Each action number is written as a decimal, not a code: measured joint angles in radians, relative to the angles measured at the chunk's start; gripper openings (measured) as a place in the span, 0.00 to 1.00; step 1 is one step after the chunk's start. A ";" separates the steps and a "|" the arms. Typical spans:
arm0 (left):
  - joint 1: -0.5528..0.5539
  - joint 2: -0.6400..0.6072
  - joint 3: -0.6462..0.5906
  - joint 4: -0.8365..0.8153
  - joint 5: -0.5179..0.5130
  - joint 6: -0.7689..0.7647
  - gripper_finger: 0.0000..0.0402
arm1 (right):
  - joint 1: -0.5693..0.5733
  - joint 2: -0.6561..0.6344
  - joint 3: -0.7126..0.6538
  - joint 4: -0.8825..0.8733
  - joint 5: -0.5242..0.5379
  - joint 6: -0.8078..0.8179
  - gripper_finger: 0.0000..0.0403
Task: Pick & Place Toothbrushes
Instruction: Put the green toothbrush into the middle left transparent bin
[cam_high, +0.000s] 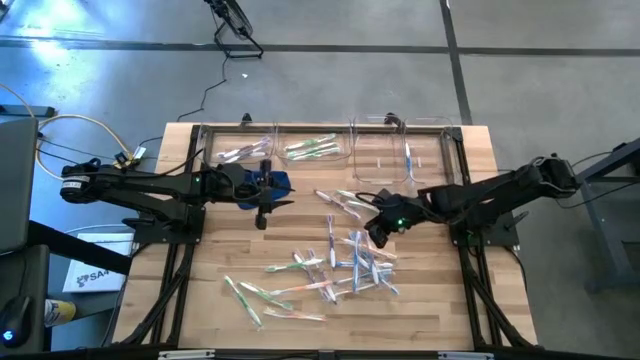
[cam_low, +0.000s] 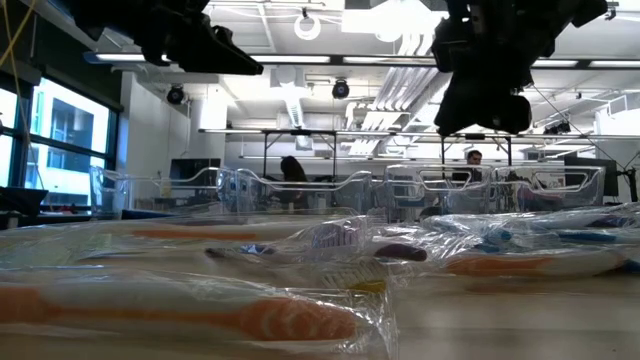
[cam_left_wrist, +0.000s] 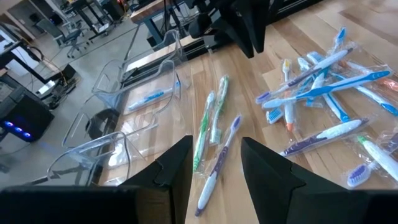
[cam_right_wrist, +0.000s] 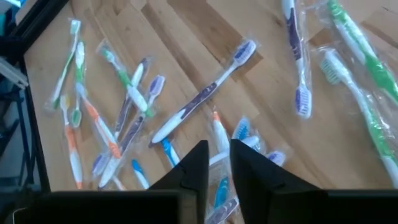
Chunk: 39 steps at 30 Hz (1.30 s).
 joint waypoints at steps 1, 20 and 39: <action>0.000 0.000 0.000 -0.004 0.000 0.000 0.33 | 0.002 0.000 0.000 0.000 0.008 0.013 0.20; 0.000 0.000 0.001 -0.096 0.062 -0.046 0.33 | 0.001 0.000 0.000 0.005 0.031 -0.007 0.32; 0.000 0.000 0.001 -0.099 0.158 -0.190 0.33 | 0.001 0.000 0.000 0.128 0.171 -0.087 0.31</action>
